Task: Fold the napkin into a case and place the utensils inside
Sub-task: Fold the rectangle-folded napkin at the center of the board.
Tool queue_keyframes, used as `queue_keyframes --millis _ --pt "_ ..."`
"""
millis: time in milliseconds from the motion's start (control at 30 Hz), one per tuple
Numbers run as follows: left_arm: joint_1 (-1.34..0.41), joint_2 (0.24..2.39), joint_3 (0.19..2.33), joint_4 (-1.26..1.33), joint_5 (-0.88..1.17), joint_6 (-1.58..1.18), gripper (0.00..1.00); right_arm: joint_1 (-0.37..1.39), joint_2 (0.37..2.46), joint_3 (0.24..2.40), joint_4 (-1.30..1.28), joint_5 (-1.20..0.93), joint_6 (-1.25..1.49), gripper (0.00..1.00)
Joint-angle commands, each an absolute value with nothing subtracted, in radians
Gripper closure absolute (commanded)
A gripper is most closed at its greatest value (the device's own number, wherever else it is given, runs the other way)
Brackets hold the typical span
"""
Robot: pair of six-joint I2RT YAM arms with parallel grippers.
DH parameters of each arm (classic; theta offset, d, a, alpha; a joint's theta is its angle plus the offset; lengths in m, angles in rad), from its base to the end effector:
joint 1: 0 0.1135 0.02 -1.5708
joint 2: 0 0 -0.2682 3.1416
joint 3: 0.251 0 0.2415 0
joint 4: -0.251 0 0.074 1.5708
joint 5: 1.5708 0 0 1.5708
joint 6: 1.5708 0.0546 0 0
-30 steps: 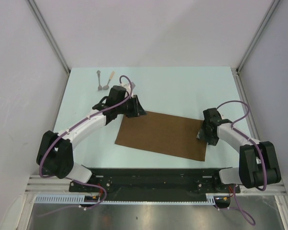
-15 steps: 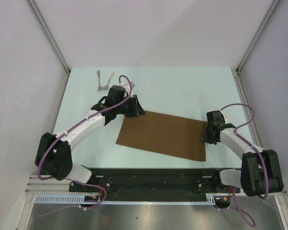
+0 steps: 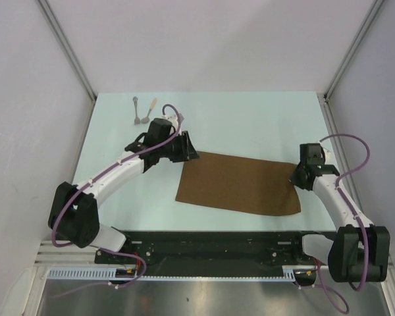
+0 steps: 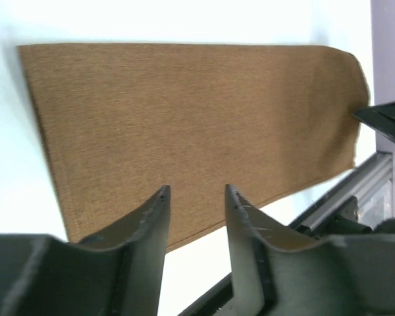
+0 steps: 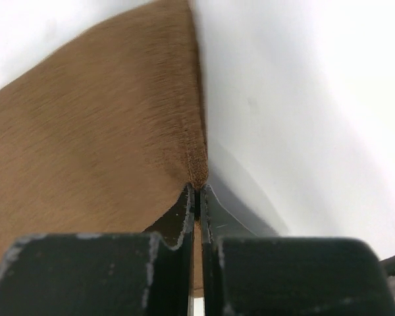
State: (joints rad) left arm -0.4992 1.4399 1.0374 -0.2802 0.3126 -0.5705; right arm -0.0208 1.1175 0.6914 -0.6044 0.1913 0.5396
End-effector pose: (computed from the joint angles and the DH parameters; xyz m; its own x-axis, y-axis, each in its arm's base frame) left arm 0.2742 -0.1686 0.2635 -0.8253 -0.1353 -0.5482 0.2606 0.7701 -0.5823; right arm 0.2057 -0.0147 0.2031 -0.6748 0.5186 -0.5251 0.5419 0.8312 0.1244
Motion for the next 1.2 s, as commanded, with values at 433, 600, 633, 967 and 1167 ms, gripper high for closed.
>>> queue_keyframes --millis 433,600,633,967,1167 --pt "-0.312 1.097 0.956 -0.477 -0.041 -0.469 0.09 0.644 1.674 1.271 -0.672 0.218 0.627 1.0" --pt "-0.282 1.063 0.927 -0.488 -0.008 -0.46 0.09 0.739 1.85 1.433 -0.56 0.103 0.696 1.0" --pt "-0.282 1.063 0.919 -0.488 -0.008 -0.46 0.09 0.744 1.896 1.449 -0.523 0.078 0.704 1.0" --pt "-0.281 1.074 0.87 -0.437 0.061 -0.468 0.09 0.761 2.055 1.591 -0.427 -0.084 0.747 1.0" --pt "-0.281 1.137 0.819 -0.387 0.141 -0.495 0.1 0.758 2.088 1.606 -0.391 -0.159 0.781 1.0"
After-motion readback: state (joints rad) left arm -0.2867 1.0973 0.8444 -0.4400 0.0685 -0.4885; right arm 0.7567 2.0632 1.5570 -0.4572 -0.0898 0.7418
